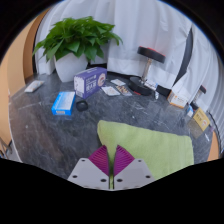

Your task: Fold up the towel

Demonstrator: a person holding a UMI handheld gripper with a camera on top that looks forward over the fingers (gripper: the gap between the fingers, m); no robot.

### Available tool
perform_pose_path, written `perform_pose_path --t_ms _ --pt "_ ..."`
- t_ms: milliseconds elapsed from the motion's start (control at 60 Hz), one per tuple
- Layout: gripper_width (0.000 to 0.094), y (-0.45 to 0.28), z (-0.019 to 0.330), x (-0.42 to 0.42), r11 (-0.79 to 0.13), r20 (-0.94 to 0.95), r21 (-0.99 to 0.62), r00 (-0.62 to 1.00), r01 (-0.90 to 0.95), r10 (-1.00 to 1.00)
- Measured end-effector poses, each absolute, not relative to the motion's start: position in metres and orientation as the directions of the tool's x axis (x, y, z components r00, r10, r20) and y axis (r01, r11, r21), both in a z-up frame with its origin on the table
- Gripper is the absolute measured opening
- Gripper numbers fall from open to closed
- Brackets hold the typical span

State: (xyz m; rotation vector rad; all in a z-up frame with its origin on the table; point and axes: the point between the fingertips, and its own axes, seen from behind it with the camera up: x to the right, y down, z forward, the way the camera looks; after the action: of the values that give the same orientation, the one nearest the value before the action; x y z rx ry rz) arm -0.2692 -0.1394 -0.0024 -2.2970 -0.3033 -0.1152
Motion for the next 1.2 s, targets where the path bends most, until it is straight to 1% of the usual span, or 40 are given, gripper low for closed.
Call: perform_pose_path --t_ms 67,133,217,283,333,367,433,500,517,567,600,617,667,683,717,800,883,1033,1200 --pt "0.0037 -0.139 0.029 -0.28 -0.638 0.088 -0.744 0.976 0.196 0.197" --pt "0.0037 -0.134 0.074 -0.292 -0.608 -0.037 -0.788 0.98 0.092 0.196" --pt "0.0037 -0.127 0.133 -0.275 -0.576 -0.194 -0.815 0.966 -0.063 0.17" --pt "0.0037 -0.118 0.152 -0.248 -0.552 -0.254 -0.821 0.959 -0.147 0.123" --pt "0.0036 -0.111 0.153 -0.213 -0.553 -0.273 -0.814 0.958 -0.18 0.091" --pt "0.0036 -0.108 0.145 -0.189 -0.557 -0.271 -0.809 0.961 -0.191 0.064" --pt "0.0043 -0.109 0.114 -0.145 -0.59 -0.246 -0.783 0.969 -0.198 0.002" --pt "0.0103 -0.107 0.08 -0.11 -0.621 -0.23 -0.757 0.972 -0.204 -0.039" --pt "0.0123 -0.107 0.072 -0.102 -0.63 -0.223 -0.75 0.974 -0.202 -0.048" --pt "0.0255 -0.111 0.05 -0.079 -0.656 -0.188 -0.731 0.98 -0.188 -0.071" --pt "0.0408 -0.113 0.041 -0.061 -0.666 -0.15 -0.726 0.984 -0.172 -0.091" --pt "0.0453 -0.114 0.036 -0.053 -0.666 -0.131 -0.727 0.986 -0.166 -0.102" --pt "0.0729 -0.117 0.033 -0.029 -0.664 -0.077 -0.734 0.989 -0.144 -0.128" --pt "0.0793 -0.118 0.034 -0.022 -0.661 -0.064 -0.737 0.988 -0.141 -0.139" --pt "0.0857 -0.122 0.04 -0.011 -0.657 -0.049 -0.742 0.988 -0.134 -0.146" --pt "0.085 -0.134 0.058 0.0 -0.632 -0.021 -0.766 0.987 -0.118 -0.16" --pt "0.0847 -0.15 0.087 0.004 -0.612 0.018 -0.787 0.987 -0.083 -0.157" --pt "0.0849 -0.193 0.139 -0.026 -0.575 0.044 -0.817 0.99 -0.04 -0.131" --pt "0.0848 -0.262 0.184 -0.07 -0.554 0.045 -0.831 0.988 -0.044 -0.146"
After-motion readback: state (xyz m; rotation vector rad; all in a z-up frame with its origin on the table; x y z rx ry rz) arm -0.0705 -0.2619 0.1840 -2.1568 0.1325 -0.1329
